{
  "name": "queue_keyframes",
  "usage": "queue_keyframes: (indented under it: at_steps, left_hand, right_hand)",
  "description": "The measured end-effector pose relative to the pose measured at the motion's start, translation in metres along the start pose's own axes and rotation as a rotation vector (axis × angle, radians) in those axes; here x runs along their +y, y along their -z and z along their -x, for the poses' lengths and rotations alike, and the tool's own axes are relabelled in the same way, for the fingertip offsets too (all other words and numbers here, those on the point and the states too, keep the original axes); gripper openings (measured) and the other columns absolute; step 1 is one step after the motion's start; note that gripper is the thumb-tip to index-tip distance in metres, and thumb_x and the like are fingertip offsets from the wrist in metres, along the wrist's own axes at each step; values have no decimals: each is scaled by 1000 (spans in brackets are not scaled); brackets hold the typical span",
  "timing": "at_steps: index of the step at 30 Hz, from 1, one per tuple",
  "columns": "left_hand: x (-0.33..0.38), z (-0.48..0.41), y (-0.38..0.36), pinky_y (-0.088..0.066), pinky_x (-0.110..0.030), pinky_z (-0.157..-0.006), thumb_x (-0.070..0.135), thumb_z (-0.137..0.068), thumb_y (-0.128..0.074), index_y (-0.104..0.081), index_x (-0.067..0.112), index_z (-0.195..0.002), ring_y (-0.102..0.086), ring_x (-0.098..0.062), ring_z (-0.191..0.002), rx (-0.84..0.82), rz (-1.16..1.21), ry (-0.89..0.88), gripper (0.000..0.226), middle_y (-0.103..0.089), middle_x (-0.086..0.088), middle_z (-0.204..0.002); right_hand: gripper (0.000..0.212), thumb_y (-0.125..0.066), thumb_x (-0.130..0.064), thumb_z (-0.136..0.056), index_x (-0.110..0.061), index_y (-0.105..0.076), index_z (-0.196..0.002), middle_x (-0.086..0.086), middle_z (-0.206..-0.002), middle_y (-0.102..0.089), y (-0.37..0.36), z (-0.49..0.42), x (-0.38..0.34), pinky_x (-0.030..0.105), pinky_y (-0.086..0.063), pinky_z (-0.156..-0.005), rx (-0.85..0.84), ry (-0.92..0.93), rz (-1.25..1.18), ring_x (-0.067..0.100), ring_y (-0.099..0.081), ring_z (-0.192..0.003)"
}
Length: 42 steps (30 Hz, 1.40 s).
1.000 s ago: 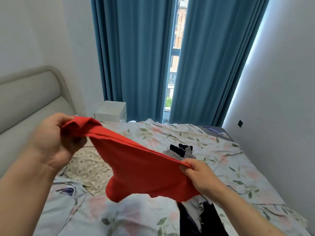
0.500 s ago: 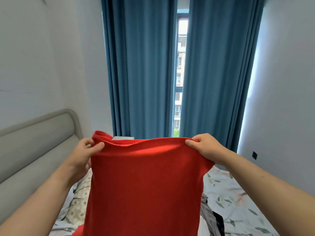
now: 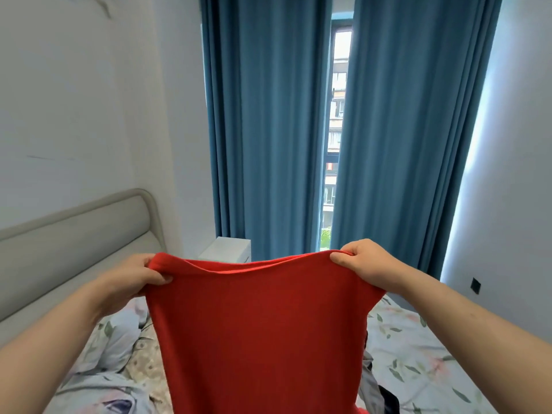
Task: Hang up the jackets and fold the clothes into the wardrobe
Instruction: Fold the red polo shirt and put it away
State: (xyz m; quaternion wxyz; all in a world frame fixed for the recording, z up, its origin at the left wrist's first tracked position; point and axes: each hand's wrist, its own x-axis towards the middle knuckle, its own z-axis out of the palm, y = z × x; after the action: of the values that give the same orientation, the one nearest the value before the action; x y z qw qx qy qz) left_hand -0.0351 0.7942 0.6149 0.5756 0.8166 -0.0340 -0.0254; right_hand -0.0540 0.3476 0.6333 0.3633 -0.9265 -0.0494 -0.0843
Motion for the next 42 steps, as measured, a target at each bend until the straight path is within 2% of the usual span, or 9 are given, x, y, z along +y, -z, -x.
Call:
queue_keyframes:
  at_steps: [6, 12, 15, 19, 24, 29, 32, 36, 42]
  left_hand:
    - [-32, -12, -6, -52, -41, -85, 8, -75, -71, -76, 6, -98, -72, -36, -89, -34, 119, 92, 24, -74, -20, -98]
    - [-48, -46, 10, -38, -33, -60, 17, -57, -72, -70, 1, -78, -54, -27, -68, -61, -28, 142, 27, -63, -16, -75]
    - [-58, -78, 23, -32, -28, -55, 18, -70, -77, -68, 9, -70, -48, -18, -61, -145, -326, 145, 13, -56, -3, -63]
    - [-76, -141, 13, -34, -19, -47, 10, -78, -69, -58, 16, -58, -50, -10, -54, -70, -701, 213, 24, -53, 4, -55]
    - [-98, -204, 2, -42, -21, -35, -15, -81, -33, -63, 3, -72, -54, -23, -39, 103, -180, 299, 36, -57, -14, -54]
    - [-104, -239, 14, -57, -40, -71, -12, -74, -53, -74, 10, -70, -64, -27, -70, 305, 98, 116, 31, -71, -11, -70]
    - [-107, -234, 22, -51, -21, -68, -11, -73, -63, -74, 23, -68, -65, -13, -73, 347, 24, -78, 36, -71, 6, -68]
    - [-141, -200, 32, -41, 0, -72, -9, -72, -77, -79, 14, -87, -61, 0, -85, 223, -192, -215, 27, -68, 8, -91]
    - [-262, -128, 18, -38, -3, -75, -7, -68, -81, -81, 23, -79, -60, -4, -83, -44, -464, -103, 31, -70, 8, -83]
  right_hand:
    - [18, -61, -25, -85, -15, -65, -70, -10, -59, -55, -3, -11, 14, 18, -40, -49, -248, -37, 57, 3, -51, -51]
    - [14, -68, -30, -78, -19, -73, -73, -2, -61, -63, -22, -38, 22, 19, -43, -51, -162, -89, 131, 2, -52, -53]
    - [25, -71, -37, -78, -13, -75, -82, 10, -75, -67, -37, -66, 30, 26, -41, -56, -167, -136, 334, 10, -51, -58]
    - [23, -66, -30, -88, -9, -66, -78, 4, -54, -60, -78, -104, 33, 20, -42, -45, -186, -302, 279, 16, -58, -46]
    - [14, -61, -18, -95, -7, -67, -88, 8, -71, -57, -123, -150, 15, 30, -51, -54, -101, -461, -62, 25, -58, -60]
    - [21, -62, -17, -94, -2, -73, -83, 4, -74, -59, -146, -163, -4, 30, -41, -67, 206, -315, -263, 17, -50, -70]
    - [22, -63, -17, -93, -18, -73, -73, -8, -78, -55, -146, -158, -12, 24, -37, -69, 304, -153, -162, 12, -51, -79]
    - [14, -68, -13, -89, -18, -80, -94, -11, -109, -67, -161, -130, 2, 13, -39, -90, 146, -72, -91, -7, -57, -99]
    - [14, -70, -32, -89, -21, -79, -86, 0, -79, -70, -236, -58, 75, 33, -47, -71, -286, -141, 195, 11, -63, -74]
